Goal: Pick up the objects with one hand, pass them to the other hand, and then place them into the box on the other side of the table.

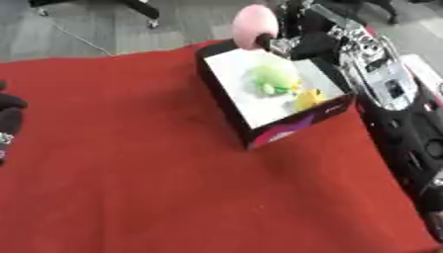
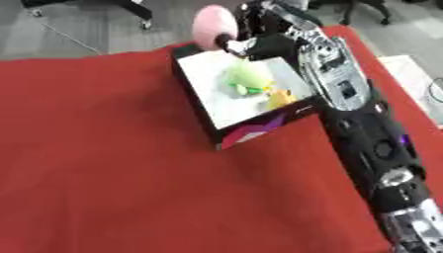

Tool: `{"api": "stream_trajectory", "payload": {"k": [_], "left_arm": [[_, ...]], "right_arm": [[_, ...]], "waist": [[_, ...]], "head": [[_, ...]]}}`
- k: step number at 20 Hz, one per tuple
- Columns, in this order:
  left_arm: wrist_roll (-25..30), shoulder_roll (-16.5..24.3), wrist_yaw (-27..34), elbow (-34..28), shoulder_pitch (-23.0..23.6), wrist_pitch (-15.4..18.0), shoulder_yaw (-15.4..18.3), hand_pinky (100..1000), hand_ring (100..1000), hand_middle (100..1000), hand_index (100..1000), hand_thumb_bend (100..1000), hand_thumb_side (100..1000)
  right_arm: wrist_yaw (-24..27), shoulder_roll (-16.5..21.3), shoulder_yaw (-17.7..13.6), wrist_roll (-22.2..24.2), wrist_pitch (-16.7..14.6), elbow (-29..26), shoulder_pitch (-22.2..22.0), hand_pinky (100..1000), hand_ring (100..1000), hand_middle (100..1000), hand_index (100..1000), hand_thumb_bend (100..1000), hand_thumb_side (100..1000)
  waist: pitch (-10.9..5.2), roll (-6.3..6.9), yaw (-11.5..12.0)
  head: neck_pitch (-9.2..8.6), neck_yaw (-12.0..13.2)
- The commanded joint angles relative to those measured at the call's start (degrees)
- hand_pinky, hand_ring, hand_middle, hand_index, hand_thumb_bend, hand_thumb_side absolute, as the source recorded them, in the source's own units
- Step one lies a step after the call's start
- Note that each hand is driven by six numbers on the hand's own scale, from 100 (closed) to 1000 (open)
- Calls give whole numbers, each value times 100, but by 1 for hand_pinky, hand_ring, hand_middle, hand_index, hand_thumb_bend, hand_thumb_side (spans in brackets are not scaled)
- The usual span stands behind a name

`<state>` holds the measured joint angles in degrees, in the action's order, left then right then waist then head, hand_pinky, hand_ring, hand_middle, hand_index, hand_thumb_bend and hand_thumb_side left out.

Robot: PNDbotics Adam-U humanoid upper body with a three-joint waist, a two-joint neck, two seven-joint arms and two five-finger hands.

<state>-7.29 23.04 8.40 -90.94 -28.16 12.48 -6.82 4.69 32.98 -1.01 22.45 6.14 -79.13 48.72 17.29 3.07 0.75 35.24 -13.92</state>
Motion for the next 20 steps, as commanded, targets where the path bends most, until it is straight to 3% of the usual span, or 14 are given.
{"api": "stream_trajectory", "payload": {"k": [1, 2, 6, 9, 11, 15, 20], "left_arm": [[-72, 200, 74, -147, -17, -6, 113, 1000, 676, 589, 797, 501, 492], [-79, 202, 83, -156, -8, -11, 119, 1000, 676, 589, 797, 500, 492], [-96, 211, 85, -187, 36, -16, 138, 1000, 676, 589, 797, 502, 491], [-117, 210, 93, -189, 57, -26, 155, 1000, 676, 589, 797, 503, 490], [-120, 206, 99, -197, 67, -27, 158, 1000, 677, 589, 798, 503, 490], [-120, 186, 90, -194, 83, -33, 160, 1000, 676, 588, 798, 504, 490], [-134, 165, 69, -179, 109, -39, 175, 1000, 676, 588, 798, 504, 490]], "right_arm": [[-163, 372, -260, -60, -126, 108, 21, 787, 746, 623, 568, 276, 100], [-236, 405, -310, -74, -155, 172, 1, 787, 747, 625, 570, 310, 100], [-601, 513, -436, -65, -351, 413, -57, 792, 767, 668, 612, 308, 100], [-954, 563, -487, 46, -610, 635, -64, 808, 819, 768, 699, 336, 100], [-1175, 574, -514, 127, -845, 764, -57, 843, 911, 912, 826, 450, 100], [-1444, 560, -569, 163, -1176, 1010, -1, 875, 991, 1000, 896, 529, 121], [-1584, 561, -649, -59, -1242, 1151, 18, 886, 1000, 1000, 919, 550, 137]], "waist": [[-270, -5, 6], [-270, -2, 9], [-267, 6, 14], [-266, 10, 18], [-263, 15, 22], [-257, 20, 27], [-243, 10, 38]], "head": [[56, -74], [57, -93], [49, -183], [36, -245], [7, -231], [-25, -218], [-34, -188]]}}
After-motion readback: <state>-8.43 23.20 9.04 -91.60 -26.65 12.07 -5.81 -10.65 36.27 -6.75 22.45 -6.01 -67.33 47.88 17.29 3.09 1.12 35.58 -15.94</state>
